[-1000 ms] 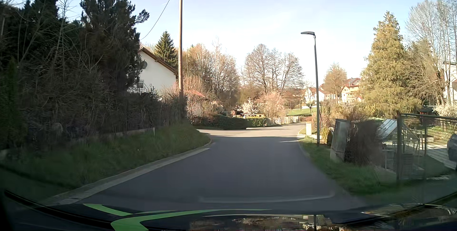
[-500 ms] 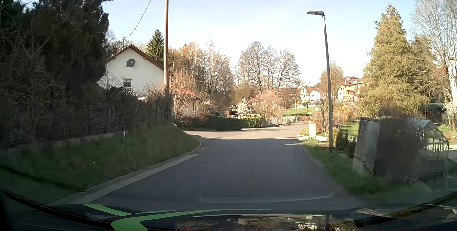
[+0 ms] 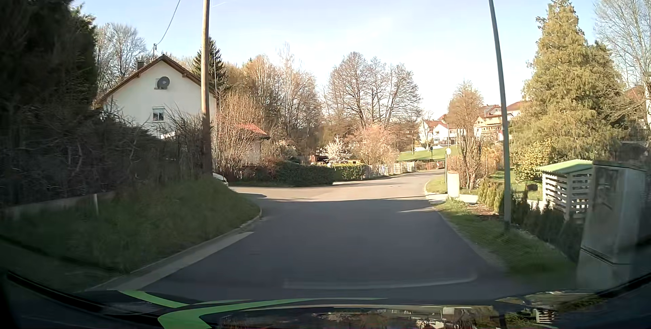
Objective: Follow the waypoints while adhering to traffic rules and regulations
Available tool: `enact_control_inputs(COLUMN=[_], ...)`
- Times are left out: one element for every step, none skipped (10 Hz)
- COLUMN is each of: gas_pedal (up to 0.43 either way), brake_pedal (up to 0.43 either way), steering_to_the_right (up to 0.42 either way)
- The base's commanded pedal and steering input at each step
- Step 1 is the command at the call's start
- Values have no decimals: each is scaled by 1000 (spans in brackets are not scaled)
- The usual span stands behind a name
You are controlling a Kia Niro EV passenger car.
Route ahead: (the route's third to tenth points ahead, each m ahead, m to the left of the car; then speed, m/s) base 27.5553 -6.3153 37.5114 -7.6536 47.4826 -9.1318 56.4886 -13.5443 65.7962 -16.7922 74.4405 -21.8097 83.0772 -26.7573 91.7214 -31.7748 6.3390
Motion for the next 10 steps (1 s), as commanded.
enact_control_inputs(gas_pedal=[98,59,59,59,59,59,59,59,59,59], brake_pedal=[0,0,0,0,0,0,0,0,0,0], steering_to_the_right=[36,37,38,38,38,38,38,38,38,38])
